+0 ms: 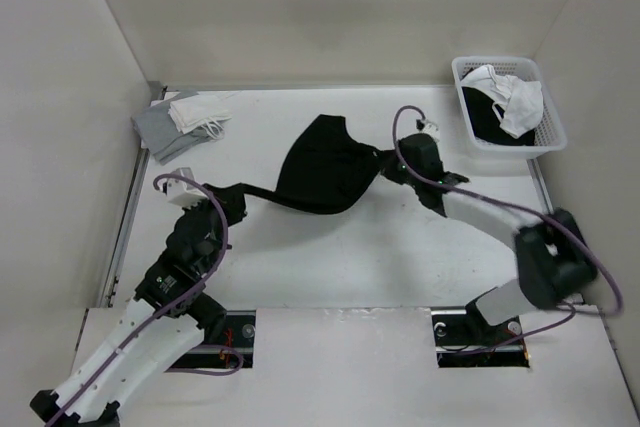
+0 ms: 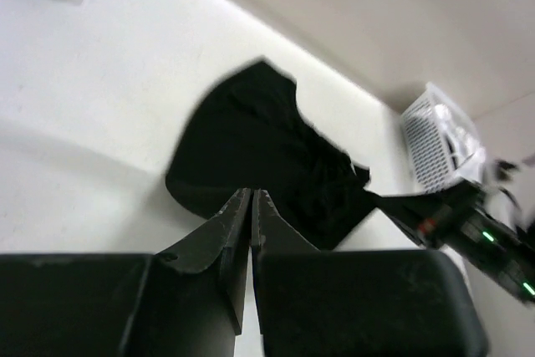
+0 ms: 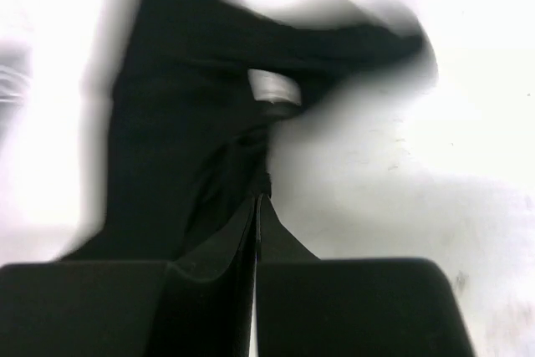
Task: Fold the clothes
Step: Flatten the tank top out
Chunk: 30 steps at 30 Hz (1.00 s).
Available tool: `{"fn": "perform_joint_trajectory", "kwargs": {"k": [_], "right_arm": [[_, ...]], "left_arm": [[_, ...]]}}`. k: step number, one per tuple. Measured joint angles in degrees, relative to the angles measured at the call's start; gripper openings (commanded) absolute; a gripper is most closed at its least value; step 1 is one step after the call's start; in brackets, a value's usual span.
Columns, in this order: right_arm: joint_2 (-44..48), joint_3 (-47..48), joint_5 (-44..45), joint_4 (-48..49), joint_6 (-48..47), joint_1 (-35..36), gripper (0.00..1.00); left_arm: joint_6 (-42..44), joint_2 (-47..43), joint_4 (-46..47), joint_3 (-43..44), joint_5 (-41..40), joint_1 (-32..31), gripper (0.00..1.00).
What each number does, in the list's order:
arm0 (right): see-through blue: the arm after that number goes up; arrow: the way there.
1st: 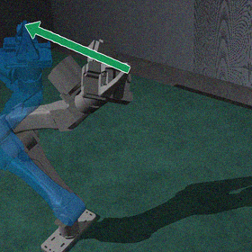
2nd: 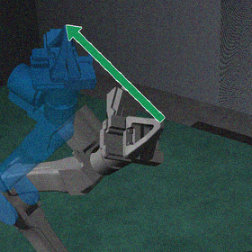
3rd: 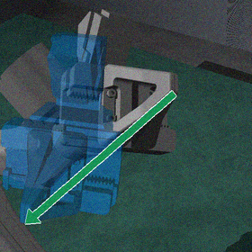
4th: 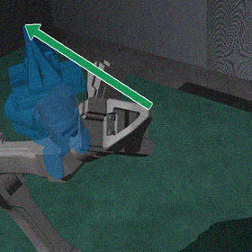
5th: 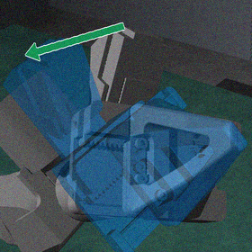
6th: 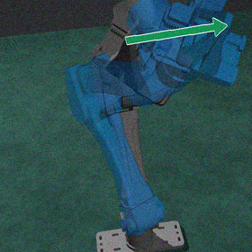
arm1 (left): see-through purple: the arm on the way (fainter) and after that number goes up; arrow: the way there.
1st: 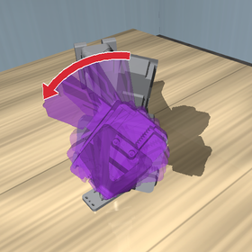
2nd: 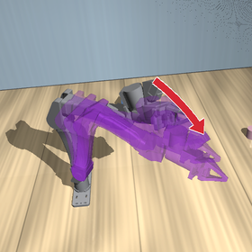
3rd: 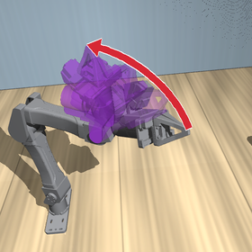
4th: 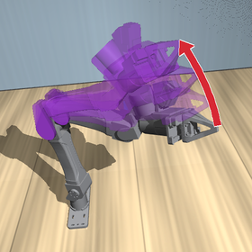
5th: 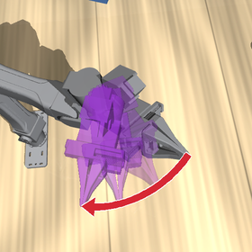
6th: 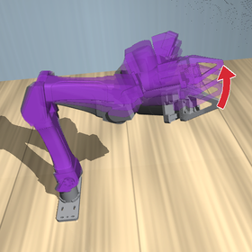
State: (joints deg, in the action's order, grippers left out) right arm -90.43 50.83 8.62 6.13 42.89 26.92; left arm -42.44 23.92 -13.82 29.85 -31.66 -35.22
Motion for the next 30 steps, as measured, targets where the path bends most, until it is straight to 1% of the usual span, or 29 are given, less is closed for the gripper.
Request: {"fn": "perform_joint_trajectory", "kwargs": {"k": [3, 6, 8, 10, 14, 17, 20, 23, 26, 28, 30], "right_arm": [[18.86, -0.83, 4.63, -2.82, -2.27, 3.96, 0.01], [35.69, 3.08, 10.23, -6.19, -5.38, 10.34, 0.01], [42.84, 8.33, 14.27, -9.53, -7.78, 14.67, 0.01], [46.97, 14.75, 18.69, -12.98, -10.43, 18.82, 0.02], [49.2, 26.73, 25.77, -18.08, -15.3, 27.39, 0.04], [49.2, 31.43, 28.79, -20.76, -17.55, 31.1, 0.03], [49.09, 31.69, 30.62, -24.13, -18.01, 31.67, 0.02], [48.7, 30.88, 31.85, -27.63, -17.9, 32.44, 0.01], [48.94, 30.77, 33.83, -29.7, -18.08, 37.0, 0.01], [49.51, 30.77, 35.91, -29.59, -19.02, 40.54, 0.02], [49.59, 30.75, 37.86, -28.55, -20.61, 42.21, 0.02]], "left_arm": [[1.66, 3.1, 2.82, 5.9, 0.28, 0.87, 0.03], [3.06, 4.98, 6.78, 12.57, 0.28, 1.51, 0.02], [4.0, 5.53, 9.46, 16.7, 0.24, 1.88, 0.02], [5.07, 5.53, 11.45, 20.63, 0.15, 2.16, 0.02], [7.96, 5.68, 15.23, 28.98, -0.24, 2.49, 0.02], [10.21, 5.7, 17.49, 33.9, -0.96, 2.73, 0.02], [11.45, 5.46, 18.56, 35.6, -1.42, 2.67, 0.02], [12.04, 5.38, 17.51, 35.58, -1.88, 2.21, 0.02], [12.44, 4.63, 15.65, 34.99, -2.27, 2.05, 0.02], [12.76, 3.54, 14.97, 34.01, -2.8, 2.21, 0.02], [13.11, 2.27, 15.1, 31.98, -3.82, 2.45, 0.02]]}}
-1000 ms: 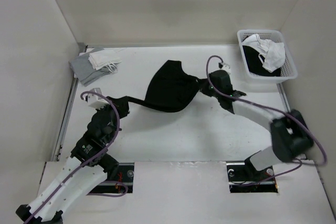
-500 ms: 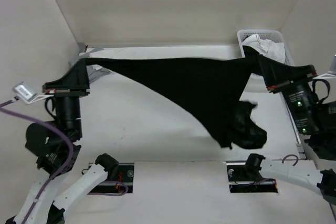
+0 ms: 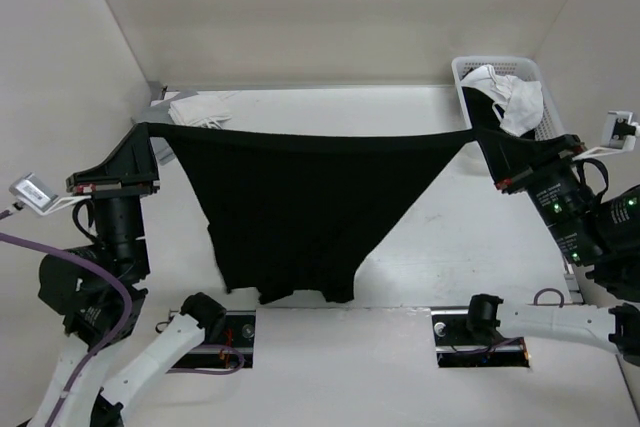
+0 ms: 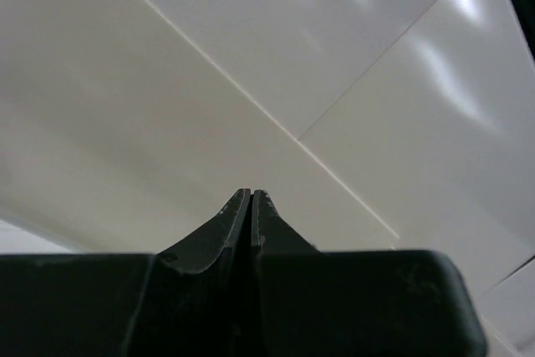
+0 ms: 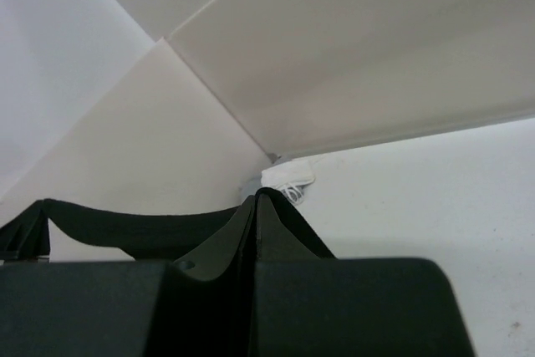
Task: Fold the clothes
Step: Flatten the tank top out
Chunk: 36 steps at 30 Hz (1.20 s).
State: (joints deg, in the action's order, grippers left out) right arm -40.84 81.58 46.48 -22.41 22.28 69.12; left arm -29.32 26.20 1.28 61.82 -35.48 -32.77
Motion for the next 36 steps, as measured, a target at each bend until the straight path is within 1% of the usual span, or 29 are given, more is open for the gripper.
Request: {"fn": "perform_joint_trajectory", "kwargs": {"k": [3, 5, 8, 10, 12, 13, 15, 18, 20, 22, 24, 25, 29, 31, 33, 35, 36], "right_arm": [[-1.6, -0.04, 0.98, 1.88, -1.92, -1.01, 0.02], [-4.17, -0.07, -0.33, 3.15, -2.43, -4.92, 0.01], [-10.78, 0.04, -7.06, 4.46, -1.51, -15.32, 0.0], [-17.51, 1.11, -14.14, 5.03, -0.07, -23.67, 0.0], [-26.53, 5.16, -20.7, 5.33, 1.11, -31.12, 0.0], [-31.41, 8.35, -23.19, 5.03, 1.46, -33.9, 0.0], [-42.18, 17.94, -28.0, 4.22, 2.08, -38.45, 0.0], [-56.65, 36.94, -33.14, 1.55, 2.58, -43.04, 0.0], [-63.78, 50.25, -35.45, 0.24, 2.89, -44.89, 0.0], [-69.24, 63.76, -37.35, -1.2, 3.15, -45.99, 0.0], [-71.28, 72.46, -38.66, -0.87, 3.58, -46.34, 0.0], [-70.93, 74.16, -39.06, -0.46, 3.89, -46.45, 0.01], [-66.12, 74.79, -40.76, 2.56, 4.85, -46.75, 0.01], [-64.24, 74.69, -41.38, 3.17, 4.98, -47.06, 0.01], [-62.2, 72.89, -41.75, 3.48, 5.01, -47.47, 0.0], [-59.01, 67.08, -42.01, 3.93, 4.9, -47.89, 0.0], [-56.57, 61.83, -42.12, 4.63, 4.7, -48.06, 0.0]], "left_arm": [[0.04, -0.37, 0.5, -4.48, -1.42, 0.02, 0.02], [0.0, 0.48, 0.44, -8.33, -2.45, 0.09, 0.02], [-0.07, 5.01, 0.2, -11.65, -3.17, 1.66, 0.02], [-0.26, 10.25, 1.36, -11.78, -2.95, 4.5, 0.01], [-0.72, 17.16, 2.89, -10.27, -1.51, 7.96, 0.01], [-0.96, 21.0, 2.99, -8.28, -0.48, 9.66, 0.01], [-1.38, 30.67, 3.63, -0.63, 2.69, 13.16, 0.01], [-2.54, 46.34, 3.28, 16.48, 9.16, 18.47, 0.01], [-3.32, 53.99, 2.4, 27.47, 12.87, 21.68, 0.01], [-4.07, 59.47, 1.31, 37.33, 16.22, 24.85, 0.01], [-4.48, 61.88, 0.33, 43.93, 18.47, 27.5, 0.01], [-4.59, 62.38, -0.07, 46.62, 19.47, 28.72, 0.01], [-4.85, 61.72, 0.44, 52.76, 22.49, 32.48, 0.01], [-5.14, 60.3, 1.33, 52.92, 23.58, 33.48, 0.01], [-5.18, 58.47, 2.89, 51.19, 24.39, 33.77, 0.01], [-5.14, 56.19, 4.33, 47.54, 25.09, 33.7, 0.01], [-5.05, 54.84, 5.42, 44.89, 25.42, 33.4, 0.02]]}}
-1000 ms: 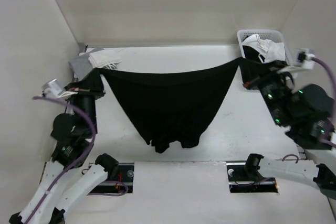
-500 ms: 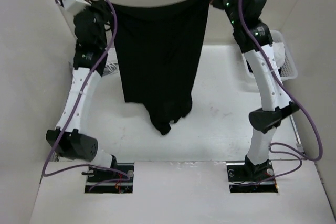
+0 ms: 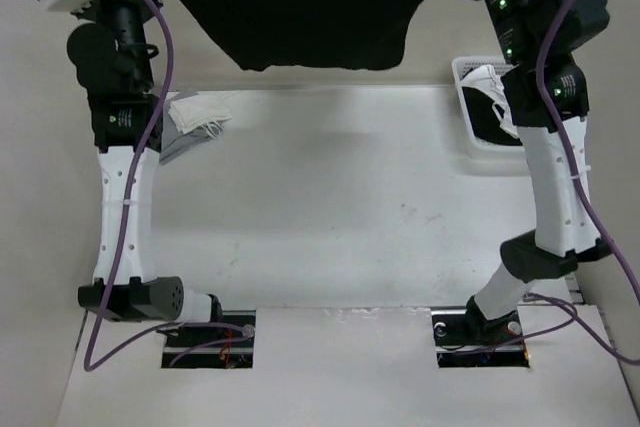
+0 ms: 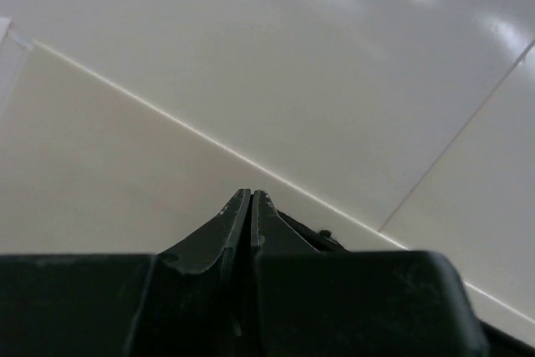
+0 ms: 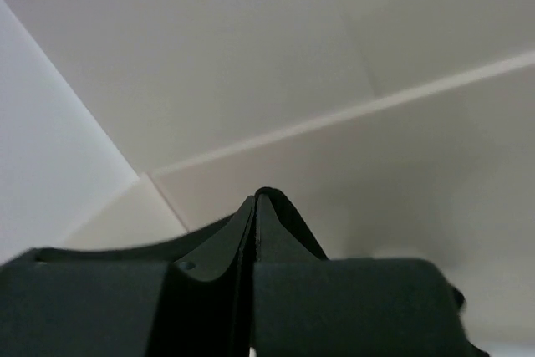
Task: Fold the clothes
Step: Flatten the tank top out, then fold the tank top
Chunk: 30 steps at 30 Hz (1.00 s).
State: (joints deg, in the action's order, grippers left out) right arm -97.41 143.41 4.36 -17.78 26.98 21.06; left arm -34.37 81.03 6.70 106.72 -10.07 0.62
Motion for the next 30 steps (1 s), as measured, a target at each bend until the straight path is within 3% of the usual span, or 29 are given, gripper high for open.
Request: {"fn": "perform_joint_trajectory", "kwargs": {"k": [3, 9, 14, 18, 21, 26, 30], "right_arm": [[9.44, -22.47, -0.04, 4.57, -1.11, -0.04, 0.0], [28.13, -72.17, 0.31, 12.31, -0.98, 1.22, 0.0], [43.15, -98.4, 0.33, 13.18, 2.49, 6.62, 0.0], [58.64, -110.62, 0.39, 12.85, 7.58, 14.62, 0.01], [68.85, -117.87, 1.49, 9.7, 13.22, 22.77, 0.01], [77.0, -123.36, 7.3, -1.9, 23.28, 37.4, 0.01], [74.34, -120.76, 14.51, -7.02, 27.32, 47.21, 0.01]], "left_arm": [[0.17, -5.86, 3.87, -13.2, 0.31, -1.07, 0.02], [0.44, -23.04, 7.3, -51.01, -4.52, -6.25, 0.02], [-0.79, -45.38, -2.38, -74.77, -11.69, -13.31, 0.02], [-3.85, -66.07, -17.81, -79.71, -15.87, -16.09, 0.02], [-8.83, -76.43, -28.81, -79.56, -17.79, -17.42, 0.02], [-17.75, -76.52, -43.23, -78.49, -18.8, -24.37, 0.01], [-19.82, -74.62, -48.26, -75.28, -20.33, -24.98, 0.01]]}}
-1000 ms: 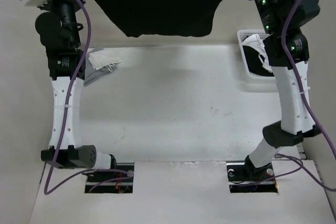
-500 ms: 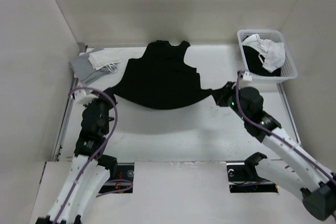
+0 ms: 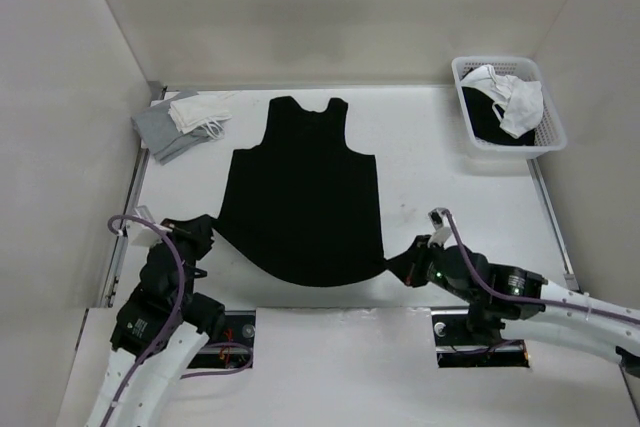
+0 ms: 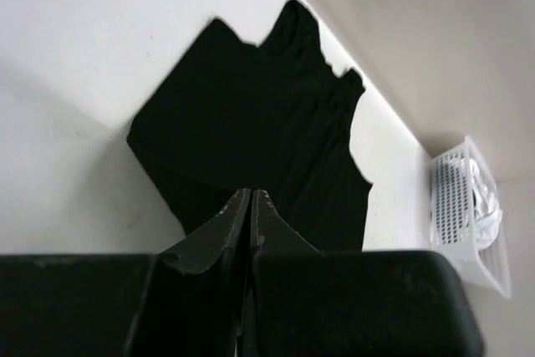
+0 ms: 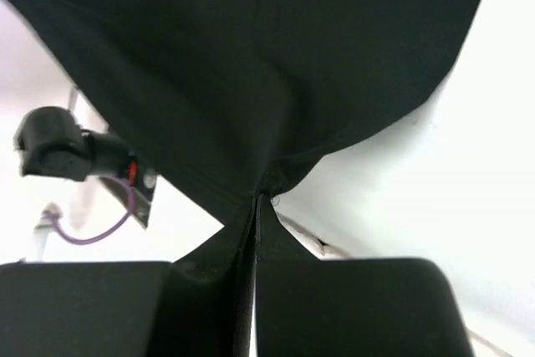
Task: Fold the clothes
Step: Fold the tank top
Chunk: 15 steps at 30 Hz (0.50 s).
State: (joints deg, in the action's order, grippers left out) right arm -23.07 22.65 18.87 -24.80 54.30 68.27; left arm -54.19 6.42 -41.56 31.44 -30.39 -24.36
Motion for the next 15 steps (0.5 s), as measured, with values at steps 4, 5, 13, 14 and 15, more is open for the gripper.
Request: {"fn": "perform_joint_trajectory", "kwargs": {"k": [4, 5, 13, 14, 15], "right_arm": [[-11.54, 7.76, 3.26, 0.81, -2.56, -3.3, 0.0], [-14.86, 9.77, 2.78, 2.47, -4.15, -6.69, 0.0], [-41.88, 24.09, -10.21, 20.65, -12.61, -39.06, 0.0], [-45.51, 26.58, -11.58, 22.1, -13.03, -41.09, 0.0], [-49.48, 29.59, -13.07, 23.43, -13.49, -43.01, 0.0]], "left_arm": [[2.14, 4.44, 4.2, 3.56, -2.12, 1.01, 0.0], [3.04, 6.82, 6.84, 4.0, -2.71, 1.46, 0.0], [7.96, 39.06, 33.2, 8.11, -3.13, 10.88, 0.0], [8.13, 44.04, 36.3, 9.7, -2.71, 12.28, 0.0], [8.31, 49.07, 39.17, 11.63, -2.32, 13.6, 0.0]]}}
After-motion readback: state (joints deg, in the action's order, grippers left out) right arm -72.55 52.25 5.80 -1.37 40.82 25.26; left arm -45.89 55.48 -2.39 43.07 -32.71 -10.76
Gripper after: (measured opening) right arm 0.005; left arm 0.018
